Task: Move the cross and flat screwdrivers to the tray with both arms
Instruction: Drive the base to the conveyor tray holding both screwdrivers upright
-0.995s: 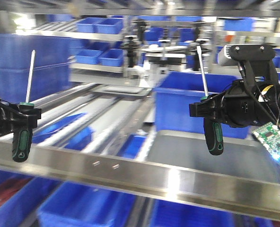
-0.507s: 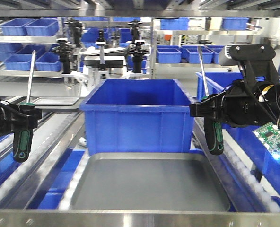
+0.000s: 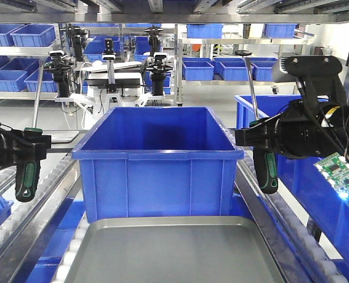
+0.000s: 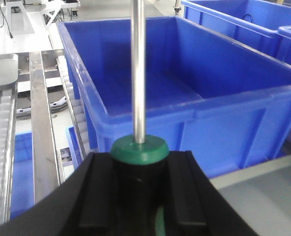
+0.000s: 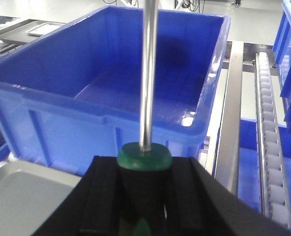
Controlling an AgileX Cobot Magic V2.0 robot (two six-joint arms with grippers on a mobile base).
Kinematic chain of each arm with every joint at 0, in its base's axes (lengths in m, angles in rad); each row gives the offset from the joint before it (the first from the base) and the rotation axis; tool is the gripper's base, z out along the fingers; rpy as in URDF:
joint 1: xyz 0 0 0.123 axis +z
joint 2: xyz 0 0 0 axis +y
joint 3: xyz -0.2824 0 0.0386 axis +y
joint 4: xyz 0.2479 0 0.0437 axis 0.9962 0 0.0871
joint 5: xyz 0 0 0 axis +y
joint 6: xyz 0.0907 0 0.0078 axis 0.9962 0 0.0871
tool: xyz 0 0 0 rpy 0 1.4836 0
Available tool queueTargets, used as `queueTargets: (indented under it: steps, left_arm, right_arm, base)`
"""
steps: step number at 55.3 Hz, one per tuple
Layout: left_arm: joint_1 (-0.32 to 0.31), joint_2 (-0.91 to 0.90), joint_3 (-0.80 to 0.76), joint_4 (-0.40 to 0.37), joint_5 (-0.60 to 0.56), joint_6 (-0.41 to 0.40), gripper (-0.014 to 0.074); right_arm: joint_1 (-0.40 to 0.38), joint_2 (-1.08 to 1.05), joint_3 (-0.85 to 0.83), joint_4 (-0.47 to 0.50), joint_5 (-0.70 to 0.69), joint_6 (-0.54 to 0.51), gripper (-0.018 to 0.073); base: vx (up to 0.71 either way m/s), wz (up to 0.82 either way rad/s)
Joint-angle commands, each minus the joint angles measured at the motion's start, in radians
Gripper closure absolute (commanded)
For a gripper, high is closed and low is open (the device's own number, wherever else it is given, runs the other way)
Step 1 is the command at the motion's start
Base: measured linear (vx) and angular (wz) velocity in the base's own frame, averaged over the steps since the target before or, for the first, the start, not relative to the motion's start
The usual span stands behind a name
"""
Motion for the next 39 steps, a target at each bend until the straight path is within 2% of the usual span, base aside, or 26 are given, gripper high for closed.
queueTargets:
  steps: [1, 39]
  left_arm:
    - [-0.003, -0.032, -0.031, -0.033, -0.069, -0.001, 0.0594]
    - [-0.003, -0.032, -0.031, -0.033, -0.069, -0.001, 0.0594]
  right_arm:
    - [-0.002, -0.036, -0.034, -0.003, -0.088, -0.002, 0.0567]
    - [-0.002, -0.036, -0.034, -0.003, -0.088, -0.002, 0.0567]
  base:
    - [0.09, -0.03]
    - [0.02, -0.01]
